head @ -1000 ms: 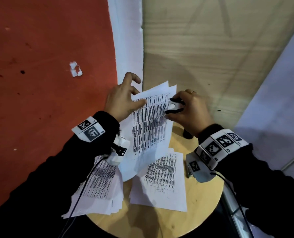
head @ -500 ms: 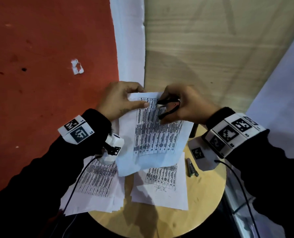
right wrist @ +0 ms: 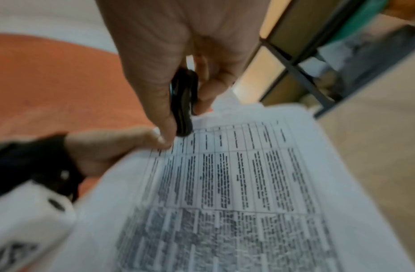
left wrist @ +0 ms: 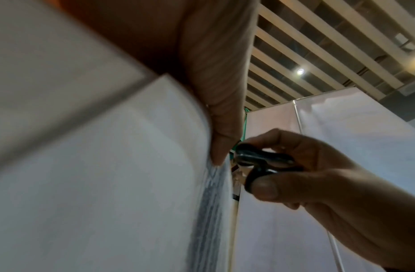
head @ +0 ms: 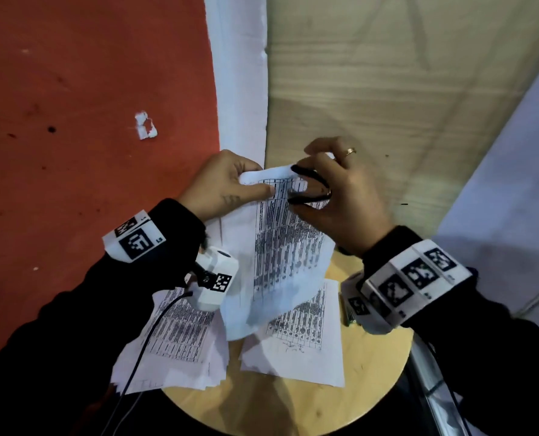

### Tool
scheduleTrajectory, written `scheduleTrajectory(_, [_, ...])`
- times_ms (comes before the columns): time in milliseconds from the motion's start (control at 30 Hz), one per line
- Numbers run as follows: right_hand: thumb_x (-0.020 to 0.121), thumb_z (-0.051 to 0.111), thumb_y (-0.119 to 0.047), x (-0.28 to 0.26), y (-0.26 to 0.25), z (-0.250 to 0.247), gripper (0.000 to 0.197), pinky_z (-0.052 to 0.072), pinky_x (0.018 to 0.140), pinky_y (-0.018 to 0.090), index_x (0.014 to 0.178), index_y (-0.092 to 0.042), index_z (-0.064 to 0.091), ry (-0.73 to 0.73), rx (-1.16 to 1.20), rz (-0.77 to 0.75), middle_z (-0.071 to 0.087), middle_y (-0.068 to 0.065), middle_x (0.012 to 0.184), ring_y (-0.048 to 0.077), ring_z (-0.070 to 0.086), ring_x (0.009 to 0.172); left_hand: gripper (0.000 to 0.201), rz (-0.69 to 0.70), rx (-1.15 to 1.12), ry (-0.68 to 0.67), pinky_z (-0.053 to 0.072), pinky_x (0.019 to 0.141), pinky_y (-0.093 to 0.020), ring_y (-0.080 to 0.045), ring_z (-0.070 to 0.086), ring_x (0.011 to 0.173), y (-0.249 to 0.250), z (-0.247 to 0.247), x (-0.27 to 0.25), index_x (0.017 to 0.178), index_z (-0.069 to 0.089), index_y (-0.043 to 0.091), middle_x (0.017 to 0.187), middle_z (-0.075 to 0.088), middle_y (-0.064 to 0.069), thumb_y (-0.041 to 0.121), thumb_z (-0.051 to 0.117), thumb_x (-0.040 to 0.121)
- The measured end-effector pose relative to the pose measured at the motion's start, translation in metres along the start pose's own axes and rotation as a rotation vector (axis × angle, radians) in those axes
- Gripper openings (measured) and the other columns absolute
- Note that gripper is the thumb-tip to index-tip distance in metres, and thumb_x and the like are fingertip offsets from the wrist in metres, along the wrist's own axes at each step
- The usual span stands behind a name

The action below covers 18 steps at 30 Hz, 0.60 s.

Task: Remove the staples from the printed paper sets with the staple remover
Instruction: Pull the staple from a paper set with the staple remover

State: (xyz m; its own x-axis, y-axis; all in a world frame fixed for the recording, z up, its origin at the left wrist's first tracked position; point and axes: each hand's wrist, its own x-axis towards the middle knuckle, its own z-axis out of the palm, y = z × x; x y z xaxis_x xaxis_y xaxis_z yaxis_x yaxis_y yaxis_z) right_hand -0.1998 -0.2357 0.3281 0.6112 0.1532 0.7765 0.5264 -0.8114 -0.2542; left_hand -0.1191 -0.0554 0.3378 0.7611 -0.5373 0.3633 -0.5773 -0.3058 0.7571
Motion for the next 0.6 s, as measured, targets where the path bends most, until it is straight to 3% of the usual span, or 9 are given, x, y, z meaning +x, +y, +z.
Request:
scheduleTrajectory(67, [0.063, 0.072, -0.012, -0.002, -0.004, 0.003, 0.033, 0.054, 0.053, 0.042, 0.094, -0.004, 0.066, 0.039, -0.122, -0.15, 0.064, 0.012, 0.105, 0.032, 0.065, 0.08, 0.05, -0.005, -0.01, -0.015, 0.031, 0.057, -0.027, -0.014, 0.042, 0.061, 0.006, 0.0, 0.0, 0.074, 0.065, -0.008, 0.063, 0.054, -0.015, 0.041, 0.073, 0.065])
scheduleTrajectory(133, [0.06, 0.074, -0.01, -0.002, -0.007, 0.006, 0.032, 0.053, 0.049, 0.04, 0.092, -0.004, 0.067, 0.043, -0.179, -0.204, 0.066, 0.011, 0.101, 0.032, 0.066, 0.079, 0.047, -0.018, -0.021, -0.012, 0.025, 0.052, -0.025, -0.012, 0.037, 0.057, 0.012, 0.001, 0.0, 0.068, 0.062, -0.007, 0.062, 0.045, -0.008, 0.039, 0.074, 0.063])
scheduleTrajectory(267, [0.059, 0.074, -0.008, -0.002, -0.011, 0.005, 0.029, 0.051, 0.044, 0.035, 0.087, -0.006, 0.068, 0.045, -0.216, -0.22, 0.067, 0.01, 0.097, 0.03, 0.065, 0.074, 0.035, -0.017, -0.031, -0.007, 0.025, 0.053, -0.027, -0.012, 0.036, 0.058, 0.021, 0.003, -0.002, 0.057, 0.065, 0.013, 0.061, 0.043, -0.006, 0.047, 0.071, 0.056])
scheduleTrajectory(467, [0.063, 0.073, -0.005, -0.001, -0.01, 0.003, 0.022, 0.052, 0.045, 0.037, 0.084, -0.004, 0.067, 0.021, -0.199, -0.217, 0.066, 0.012, 0.092, 0.031, 0.064, 0.074, 0.02, 0.006, -0.045, -0.04, 0.032, 0.054, -0.022, -0.006, 0.042, 0.059, 0.028, 0.005, -0.003, 0.06, 0.071, 0.03, 0.062, 0.05, -0.002, 0.049, 0.072, 0.056])
scheduleTrajectory(600, [0.063, 0.072, -0.005, -0.001, -0.01, 0.002, 0.023, 0.052, 0.045, 0.036, 0.085, -0.002, 0.067, 0.038, -0.19, -0.23, 0.066, 0.014, 0.092, 0.032, 0.065, 0.074, 0.034, 0.007, -0.043, -0.037, 0.032, 0.056, -0.026, -0.009, 0.043, 0.061, 0.03, 0.004, -0.004, 0.065, 0.071, 0.018, 0.065, 0.052, -0.006, 0.05, 0.072, 0.056])
